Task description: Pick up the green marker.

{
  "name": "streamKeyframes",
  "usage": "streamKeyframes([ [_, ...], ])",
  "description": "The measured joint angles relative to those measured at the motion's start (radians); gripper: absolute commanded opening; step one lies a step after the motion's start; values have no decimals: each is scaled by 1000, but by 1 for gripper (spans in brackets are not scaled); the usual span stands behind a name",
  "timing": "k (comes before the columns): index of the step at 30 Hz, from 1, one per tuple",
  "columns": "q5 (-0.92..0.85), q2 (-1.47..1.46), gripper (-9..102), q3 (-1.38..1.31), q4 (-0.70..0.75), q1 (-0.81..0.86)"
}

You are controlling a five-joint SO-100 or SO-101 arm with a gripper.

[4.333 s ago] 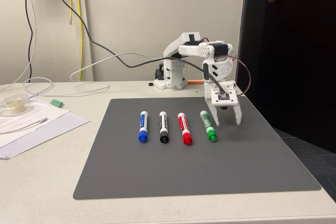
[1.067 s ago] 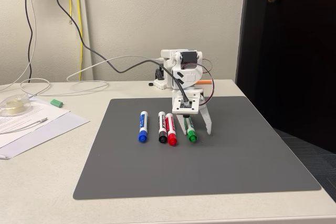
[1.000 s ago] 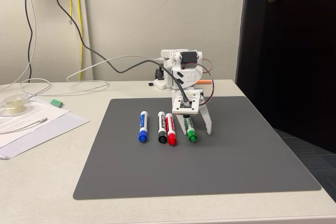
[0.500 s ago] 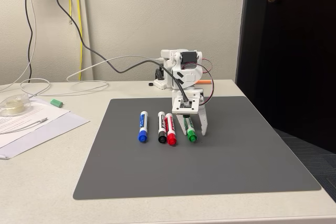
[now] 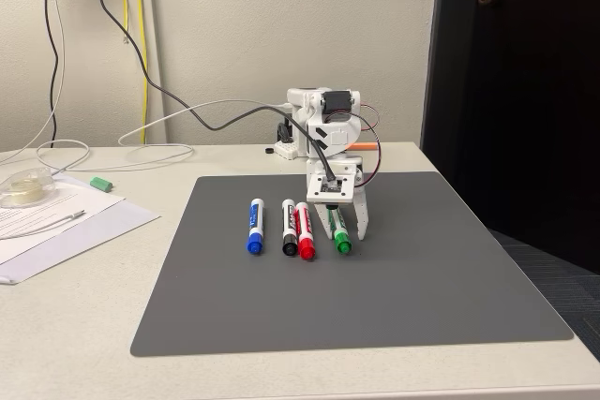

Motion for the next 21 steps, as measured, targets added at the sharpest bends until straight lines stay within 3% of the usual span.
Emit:
streamKeyframes([
  [15,5,-5,24,0,2,0],
  [21,-2,51,24,118,2,0],
])
